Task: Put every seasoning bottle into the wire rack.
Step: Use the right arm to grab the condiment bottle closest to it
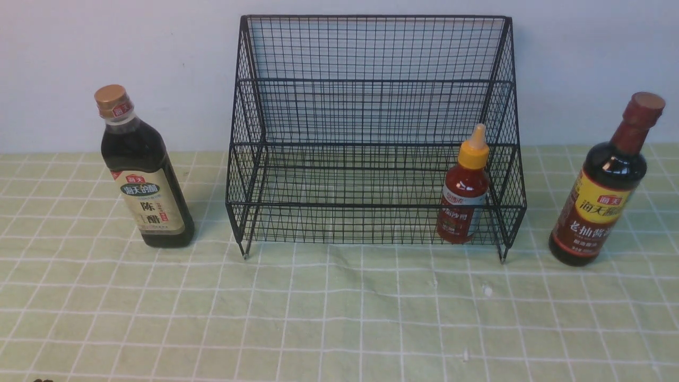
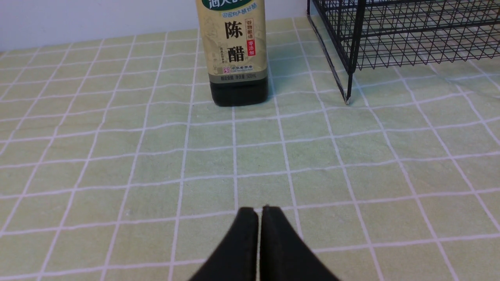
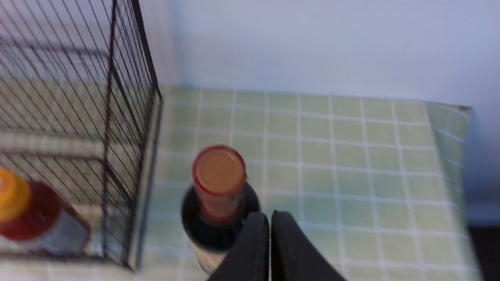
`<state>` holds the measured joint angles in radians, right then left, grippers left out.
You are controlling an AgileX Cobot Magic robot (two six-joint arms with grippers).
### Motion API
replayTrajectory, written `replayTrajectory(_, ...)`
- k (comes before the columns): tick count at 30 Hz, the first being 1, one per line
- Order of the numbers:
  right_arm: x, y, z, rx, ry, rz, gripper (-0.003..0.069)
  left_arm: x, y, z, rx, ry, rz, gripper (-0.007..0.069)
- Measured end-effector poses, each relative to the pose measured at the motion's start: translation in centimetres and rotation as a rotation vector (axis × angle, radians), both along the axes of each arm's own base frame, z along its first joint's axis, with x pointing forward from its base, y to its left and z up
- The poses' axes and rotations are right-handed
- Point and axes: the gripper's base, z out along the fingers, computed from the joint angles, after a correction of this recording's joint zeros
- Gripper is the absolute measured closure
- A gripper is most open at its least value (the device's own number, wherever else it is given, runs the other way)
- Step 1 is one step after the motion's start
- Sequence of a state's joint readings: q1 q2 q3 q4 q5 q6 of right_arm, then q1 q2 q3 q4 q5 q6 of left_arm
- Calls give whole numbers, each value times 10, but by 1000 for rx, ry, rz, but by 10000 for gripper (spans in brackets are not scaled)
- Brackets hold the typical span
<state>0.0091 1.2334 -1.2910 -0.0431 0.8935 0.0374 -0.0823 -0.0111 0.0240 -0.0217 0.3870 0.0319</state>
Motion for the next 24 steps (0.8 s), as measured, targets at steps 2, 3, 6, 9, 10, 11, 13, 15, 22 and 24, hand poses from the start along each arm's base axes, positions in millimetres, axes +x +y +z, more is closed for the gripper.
replayTrajectory(2,0,1,-7,39,-42,5,669,0,0,0,0,0,0,631)
replayTrajectory(3,3,4,-13,70,-83,20,669,0,0,0,0,0,0,631)
replayTrajectory(6,12,7,-23,67,-103,66,650,0,0,0,0,0,0,631)
replayTrajectory(9,22,9,-29,59,-112,100,581,0,0,0,0,0,0,631)
replayTrajectory(10,26,9,-31,62,-122,105,526,0,0,0,0,0,0,631)
replayTrajectory(11,26,9,-31,60,-120,107,526,0,0,0,0,0,0,631)
replayTrajectory(13,33,9,-36,53,-126,110,405,0,0,0,0,0,0,631)
replayTrajectory(15,38,9,-40,51,-121,108,314,0,0,0,0,0,0,631)
replayTrajectory(22,56,9,-65,48,-36,108,42,0,0,0,0,0,0,631)
replayTrajectory(24,62,9,-77,41,19,112,14,0,0,0,0,0,0,631)
